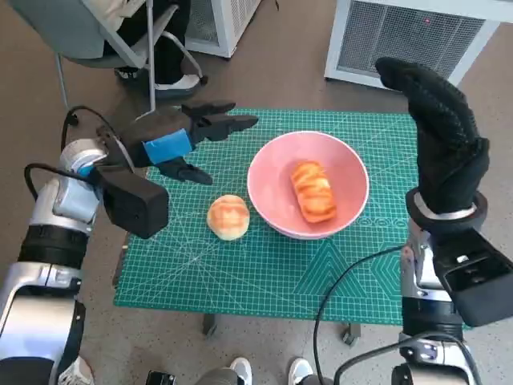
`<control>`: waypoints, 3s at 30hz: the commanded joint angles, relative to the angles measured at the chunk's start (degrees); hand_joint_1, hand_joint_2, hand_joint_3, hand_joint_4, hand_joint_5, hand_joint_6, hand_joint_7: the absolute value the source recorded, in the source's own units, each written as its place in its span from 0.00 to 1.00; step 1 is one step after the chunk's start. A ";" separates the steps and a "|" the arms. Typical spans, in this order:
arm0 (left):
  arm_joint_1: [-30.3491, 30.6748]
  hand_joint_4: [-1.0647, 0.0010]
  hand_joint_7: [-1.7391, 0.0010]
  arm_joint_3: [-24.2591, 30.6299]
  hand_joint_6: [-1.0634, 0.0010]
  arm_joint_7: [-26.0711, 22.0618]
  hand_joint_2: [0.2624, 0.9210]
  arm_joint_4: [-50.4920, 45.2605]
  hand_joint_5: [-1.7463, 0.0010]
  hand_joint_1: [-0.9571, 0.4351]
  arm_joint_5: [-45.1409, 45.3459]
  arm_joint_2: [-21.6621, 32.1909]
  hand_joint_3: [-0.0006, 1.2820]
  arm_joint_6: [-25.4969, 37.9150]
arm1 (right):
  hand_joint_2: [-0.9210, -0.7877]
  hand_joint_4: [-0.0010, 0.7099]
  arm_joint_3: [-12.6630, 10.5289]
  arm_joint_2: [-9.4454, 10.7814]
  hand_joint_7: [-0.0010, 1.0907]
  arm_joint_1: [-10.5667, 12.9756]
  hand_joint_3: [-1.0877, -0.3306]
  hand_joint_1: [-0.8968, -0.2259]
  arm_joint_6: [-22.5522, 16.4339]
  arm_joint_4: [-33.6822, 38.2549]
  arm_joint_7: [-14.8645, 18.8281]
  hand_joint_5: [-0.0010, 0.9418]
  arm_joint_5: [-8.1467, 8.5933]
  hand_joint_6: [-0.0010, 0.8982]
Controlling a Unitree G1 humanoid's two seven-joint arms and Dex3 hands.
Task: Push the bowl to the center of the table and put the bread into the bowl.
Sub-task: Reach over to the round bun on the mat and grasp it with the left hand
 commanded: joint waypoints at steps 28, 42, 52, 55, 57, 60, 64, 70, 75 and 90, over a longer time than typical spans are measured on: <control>9.41 0.71 0.99 0.87 0.62 1.35 0.81 -1.52 1.00 0.56 -0.73 -0.42 0.01 6.43 | 0.00 0.45 0.25 -0.61 0.57 0.35 0.50 0.44 1.16 0.89 3.36 0.00 3.13 0.06; 12.14 0.72 0.99 1.54 0.63 4.03 0.83 -2.33 1.00 0.57 -0.35 -0.78 0.01 9.82 | 0.00 0.45 0.17 -0.42 0.57 0.54 0.50 0.44 1.08 0.83 3.32 0.00 2.88 0.06; 13.72 0.71 1.00 0.09 0.63 7.34 0.86 0.54 1.00 0.53 1.36 -2.18 0.01 10.56 | 0.00 0.45 0.10 -0.22 0.57 0.39 0.50 0.44 0.96 1.46 3.14 0.00 2.78 0.06; 13.78 0.71 1.00 -0.46 0.63 7.95 0.87 1.77 1.00 0.51 1.86 -2.51 0.01 10.60 | 0.00 0.45 0.12 -0.15 0.57 0.43 0.50 0.44 1.08 1.33 3.07 0.00 2.81 0.06; 13.70 0.71 1.00 -0.80 0.63 8.30 0.88 2.60 1.00 0.51 2.10 -2.71 0.01 10.60 | 0.00 0.45 0.11 -0.12 0.57 0.49 0.50 0.44 1.15 1.23 3.06 0.00 2.86 0.06; 13.51 0.71 1.00 -1.20 0.63 8.58 0.89 3.95 1.00 0.50 2.33 -3.09 0.01 10.59 | 0.00 0.45 0.09 -0.06 0.57 0.58 0.50 0.44 1.23 1.09 3.04 0.00 2.94 0.06; 13.37 0.71 1.00 -1.61 0.63 8.61 0.90 5.08 1.00 0.50 2.71 -3.58 0.01 11.08 | 0.00 0.45 0.09 0.00 0.57 0.70 0.50 0.43 1.29 0.89 2.92 0.00 2.85 0.06; 13.45 0.70 1.00 -2.10 0.64 8.19 0.91 6.17 1.00 0.49 2.82 -4.36 0.01 11.95 | 0.00 0.45 0.02 0.10 0.57 0.70 0.50 0.43 1.19 1.05 2.85 0.00 2.81 0.06; 14.12 0.70 1.00 -2.32 0.64 6.76 0.93 5.87 1.00 0.49 2.23 -5.16 0.01 13.66 | 0.00 0.45 -0.09 0.04 0.57 0.62 0.50 0.43 1.24 1.07 2.76 0.00 2.76 0.06; 15.52 0.68 0.99 -2.47 0.65 4.97 0.97 4.15 0.99 0.50 2.32 -7.65 0.01 19.13 | 0.00 0.45 -0.22 0.17 0.57 0.39 0.50 0.43 0.88 1.62 2.58 0.00 2.44 0.06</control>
